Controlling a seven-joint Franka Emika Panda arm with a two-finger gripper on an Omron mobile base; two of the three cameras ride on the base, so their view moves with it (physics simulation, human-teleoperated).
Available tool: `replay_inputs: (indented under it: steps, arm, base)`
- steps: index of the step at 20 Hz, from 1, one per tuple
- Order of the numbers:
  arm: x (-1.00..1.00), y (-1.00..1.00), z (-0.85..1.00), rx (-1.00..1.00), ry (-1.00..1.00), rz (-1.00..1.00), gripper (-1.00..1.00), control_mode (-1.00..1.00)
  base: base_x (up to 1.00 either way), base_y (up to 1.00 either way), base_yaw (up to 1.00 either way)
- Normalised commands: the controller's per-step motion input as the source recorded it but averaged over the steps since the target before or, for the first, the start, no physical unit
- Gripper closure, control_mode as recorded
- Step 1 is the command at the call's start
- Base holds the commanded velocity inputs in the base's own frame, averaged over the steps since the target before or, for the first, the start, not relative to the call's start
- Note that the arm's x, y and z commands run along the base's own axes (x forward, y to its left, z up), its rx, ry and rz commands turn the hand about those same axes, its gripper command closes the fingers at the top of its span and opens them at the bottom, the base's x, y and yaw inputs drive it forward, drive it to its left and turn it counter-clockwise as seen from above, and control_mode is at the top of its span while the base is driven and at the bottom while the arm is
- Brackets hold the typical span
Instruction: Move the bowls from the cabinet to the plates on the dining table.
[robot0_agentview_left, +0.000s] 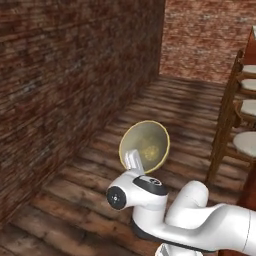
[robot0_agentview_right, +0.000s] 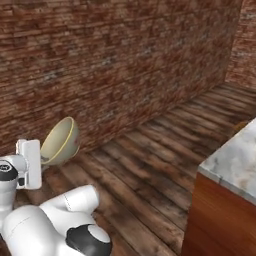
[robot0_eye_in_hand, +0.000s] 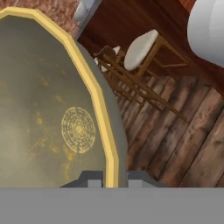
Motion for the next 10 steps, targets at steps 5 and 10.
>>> replay_inputs:
  steps: [5,10]
  arm:
    - [0.0,0.0,0.0,0.0,0.0,0.0,1.0,1.0]
    - [0.0,0.0,0.0,0.0,0.0,0.0,1.0,1.0]
  base:
    - [0.9,0.58,-0.32]
    - [0.9,0.26,-0.32]
